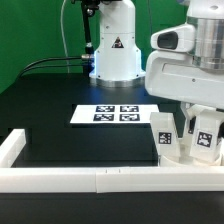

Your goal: Assemble stool

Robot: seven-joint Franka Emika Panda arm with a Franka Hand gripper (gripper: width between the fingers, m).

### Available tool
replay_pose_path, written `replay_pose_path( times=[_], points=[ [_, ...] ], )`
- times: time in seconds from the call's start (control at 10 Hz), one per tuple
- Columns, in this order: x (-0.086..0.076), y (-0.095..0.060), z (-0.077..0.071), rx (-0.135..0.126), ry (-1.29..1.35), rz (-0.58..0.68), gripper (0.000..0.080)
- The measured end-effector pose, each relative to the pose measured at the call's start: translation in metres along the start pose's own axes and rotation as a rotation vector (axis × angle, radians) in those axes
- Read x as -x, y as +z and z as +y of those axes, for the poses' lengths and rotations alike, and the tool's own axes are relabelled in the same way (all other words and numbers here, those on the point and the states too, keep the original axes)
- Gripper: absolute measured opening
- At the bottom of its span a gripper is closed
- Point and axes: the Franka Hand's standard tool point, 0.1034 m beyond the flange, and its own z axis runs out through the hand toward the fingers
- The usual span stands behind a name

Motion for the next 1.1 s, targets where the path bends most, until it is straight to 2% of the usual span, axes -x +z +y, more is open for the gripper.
replay_pose_path(
  times=[0.4,0.6,0.8,1.1],
  points=[
    [-0.0013,-0.0010,0.0005,-0.002,0.225,0.000,0.0336],
    [0.0009,-0.0007,-0.0019,-0.017,0.527,-0.019,0.0336],
    [0.0059,0.0020,-0.0067,-0.045,0.791,-0.009,0.0336],
    [0.0075,0.0020,-0.0083,-0.049,0.952,-0.022,0.0336]
  ],
)
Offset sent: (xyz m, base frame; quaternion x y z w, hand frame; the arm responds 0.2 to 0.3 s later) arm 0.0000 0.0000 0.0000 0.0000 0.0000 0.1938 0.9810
